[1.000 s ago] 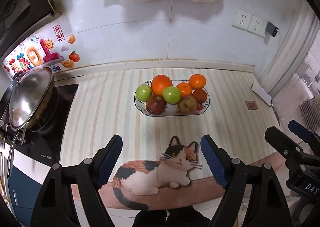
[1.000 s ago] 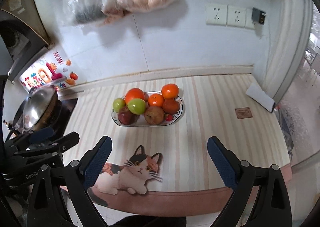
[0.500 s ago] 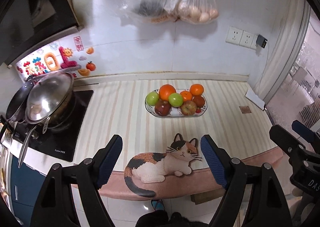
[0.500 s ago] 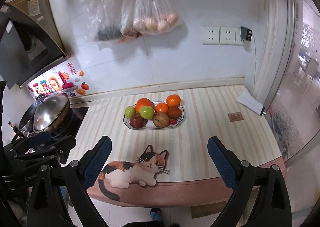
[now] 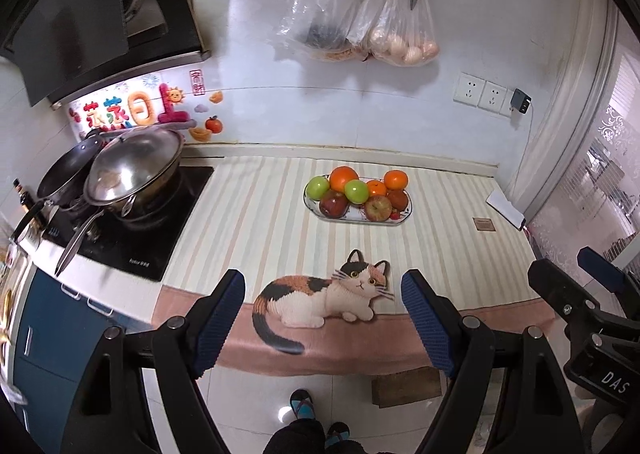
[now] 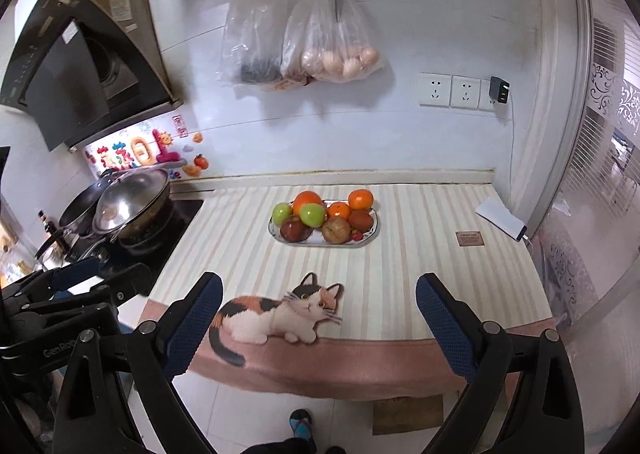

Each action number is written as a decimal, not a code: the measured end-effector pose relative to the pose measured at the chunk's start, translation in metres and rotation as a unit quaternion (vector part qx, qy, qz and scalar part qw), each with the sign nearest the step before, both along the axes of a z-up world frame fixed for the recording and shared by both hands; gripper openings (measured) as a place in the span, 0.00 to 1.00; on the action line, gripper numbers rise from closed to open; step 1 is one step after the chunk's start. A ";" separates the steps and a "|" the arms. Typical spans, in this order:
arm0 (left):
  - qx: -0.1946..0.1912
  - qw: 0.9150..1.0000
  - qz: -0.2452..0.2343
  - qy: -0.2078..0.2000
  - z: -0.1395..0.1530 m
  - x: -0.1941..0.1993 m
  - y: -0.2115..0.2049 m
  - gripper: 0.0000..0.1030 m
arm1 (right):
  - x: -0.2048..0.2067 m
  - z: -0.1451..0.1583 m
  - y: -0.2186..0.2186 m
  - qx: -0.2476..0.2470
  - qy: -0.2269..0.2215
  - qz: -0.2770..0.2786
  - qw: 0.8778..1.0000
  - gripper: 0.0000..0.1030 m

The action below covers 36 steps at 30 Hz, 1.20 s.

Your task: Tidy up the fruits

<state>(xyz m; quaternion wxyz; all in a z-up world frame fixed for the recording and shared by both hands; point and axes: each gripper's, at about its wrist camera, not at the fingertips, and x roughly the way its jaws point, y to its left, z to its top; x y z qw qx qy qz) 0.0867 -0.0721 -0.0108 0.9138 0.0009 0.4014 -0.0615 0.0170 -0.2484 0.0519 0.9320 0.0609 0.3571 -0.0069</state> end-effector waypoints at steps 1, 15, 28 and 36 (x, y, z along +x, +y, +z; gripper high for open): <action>-0.001 1.000 0.004 -0.001 0.002 -0.006 0.002 0.77 | -0.005 0.001 0.001 0.000 0.000 0.002 1.000 0.97; 0.006 1.000 0.009 -0.015 0.008 -0.020 0.019 0.91 | -0.022 0.011 0.012 0.003 -0.004 0.002 1.000 0.99; 0.022 0.999 0.021 -0.009 -0.010 0.024 0.025 0.96 | 0.042 -0.010 0.020 0.004 0.013 -0.002 1.000 0.99; 0.031 0.999 0.027 0.004 -0.024 0.042 0.029 0.96 | 0.068 -0.026 0.024 -0.003 0.027 -0.006 1.000 0.99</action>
